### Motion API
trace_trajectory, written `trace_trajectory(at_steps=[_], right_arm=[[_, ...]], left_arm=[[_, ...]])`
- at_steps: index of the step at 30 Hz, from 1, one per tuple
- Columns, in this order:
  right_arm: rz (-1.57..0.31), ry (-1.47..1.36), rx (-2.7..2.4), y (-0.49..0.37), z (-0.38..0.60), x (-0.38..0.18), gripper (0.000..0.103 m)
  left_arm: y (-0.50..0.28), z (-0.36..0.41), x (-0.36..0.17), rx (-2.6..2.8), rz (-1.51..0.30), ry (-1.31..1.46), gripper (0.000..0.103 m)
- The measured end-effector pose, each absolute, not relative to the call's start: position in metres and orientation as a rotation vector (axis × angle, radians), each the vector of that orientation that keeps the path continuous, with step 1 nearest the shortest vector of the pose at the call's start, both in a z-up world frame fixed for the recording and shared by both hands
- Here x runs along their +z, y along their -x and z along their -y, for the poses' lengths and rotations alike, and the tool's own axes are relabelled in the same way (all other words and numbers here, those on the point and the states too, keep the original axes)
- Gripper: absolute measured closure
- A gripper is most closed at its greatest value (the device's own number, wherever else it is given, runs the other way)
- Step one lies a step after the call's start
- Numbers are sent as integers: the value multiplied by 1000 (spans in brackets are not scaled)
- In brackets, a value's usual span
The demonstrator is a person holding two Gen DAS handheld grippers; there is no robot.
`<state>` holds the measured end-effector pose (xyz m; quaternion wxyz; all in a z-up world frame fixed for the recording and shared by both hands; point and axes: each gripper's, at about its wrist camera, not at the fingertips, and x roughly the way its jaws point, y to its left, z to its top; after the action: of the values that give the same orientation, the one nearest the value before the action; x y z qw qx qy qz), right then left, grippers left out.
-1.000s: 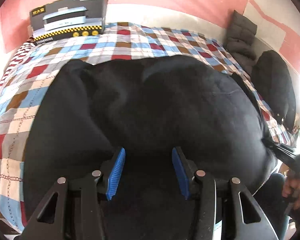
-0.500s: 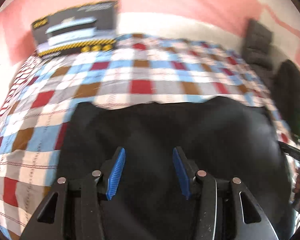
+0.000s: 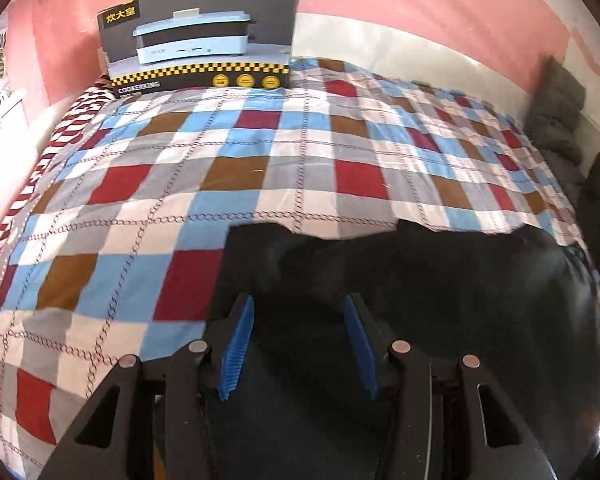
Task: Fold large clothes
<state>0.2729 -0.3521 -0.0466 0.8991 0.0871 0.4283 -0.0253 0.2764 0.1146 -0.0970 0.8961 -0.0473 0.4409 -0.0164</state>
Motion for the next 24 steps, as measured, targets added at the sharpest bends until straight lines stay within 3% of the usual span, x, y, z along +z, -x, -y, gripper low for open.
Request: trace_trajectory(at_steps=[7, 12, 24], right_arm=[[-1018, -172, -61, -313, 357, -94, 77], [-1024, -179, -56, -310, 360, -96, 77], [-937, -173, -3, -244, 357, -42, 77]], left_arm=[[-296, -126, -115, 34, -953, 136, 52], [-296, -129, -120, 37, -959, 157, 47], [-251, -137, -78, 29, -893, 140, 47]])
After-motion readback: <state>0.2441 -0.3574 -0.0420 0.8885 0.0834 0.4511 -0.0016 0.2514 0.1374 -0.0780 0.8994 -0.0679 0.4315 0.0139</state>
